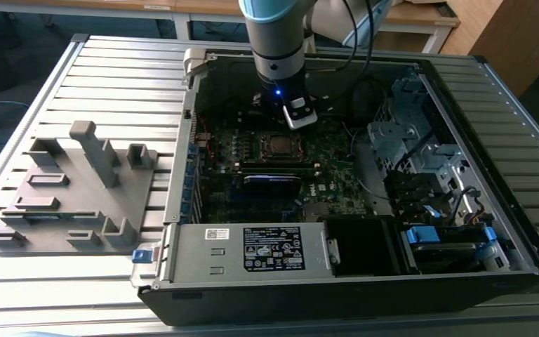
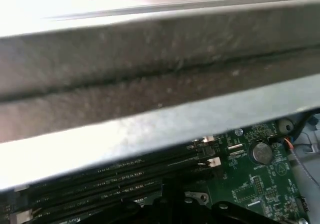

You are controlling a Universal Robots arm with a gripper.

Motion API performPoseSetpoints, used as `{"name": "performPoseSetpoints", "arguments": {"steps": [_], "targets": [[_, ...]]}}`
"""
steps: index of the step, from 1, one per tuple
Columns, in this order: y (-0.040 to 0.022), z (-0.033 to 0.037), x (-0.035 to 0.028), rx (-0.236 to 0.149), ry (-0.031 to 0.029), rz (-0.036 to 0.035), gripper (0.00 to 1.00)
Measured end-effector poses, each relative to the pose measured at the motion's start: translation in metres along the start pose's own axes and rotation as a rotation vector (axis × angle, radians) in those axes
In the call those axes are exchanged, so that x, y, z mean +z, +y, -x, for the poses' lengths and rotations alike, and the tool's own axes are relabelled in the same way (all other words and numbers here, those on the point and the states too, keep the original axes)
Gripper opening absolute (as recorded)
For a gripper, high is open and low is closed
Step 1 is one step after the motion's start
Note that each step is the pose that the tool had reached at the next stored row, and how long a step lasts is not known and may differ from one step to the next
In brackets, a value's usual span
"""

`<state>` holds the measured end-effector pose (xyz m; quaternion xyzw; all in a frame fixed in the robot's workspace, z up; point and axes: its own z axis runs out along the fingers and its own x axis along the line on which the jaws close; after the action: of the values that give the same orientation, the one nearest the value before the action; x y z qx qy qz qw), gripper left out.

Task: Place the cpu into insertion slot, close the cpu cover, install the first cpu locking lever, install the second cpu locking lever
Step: 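Install the first cpu locking lever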

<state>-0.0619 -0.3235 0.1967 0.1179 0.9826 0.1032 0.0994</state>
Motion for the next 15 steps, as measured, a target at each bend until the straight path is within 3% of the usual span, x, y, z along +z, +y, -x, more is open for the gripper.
{"name": "performPoseSetpoints", "arguments": {"steps": [12, 15], "targets": [[0.0064, 0.0048, -0.0271, 0.000, 0.0000, -0.0001, 0.10], [0.0068, 0.0051, -0.0284, -0.001, -0.0006, -0.0021, 0.10]]}}
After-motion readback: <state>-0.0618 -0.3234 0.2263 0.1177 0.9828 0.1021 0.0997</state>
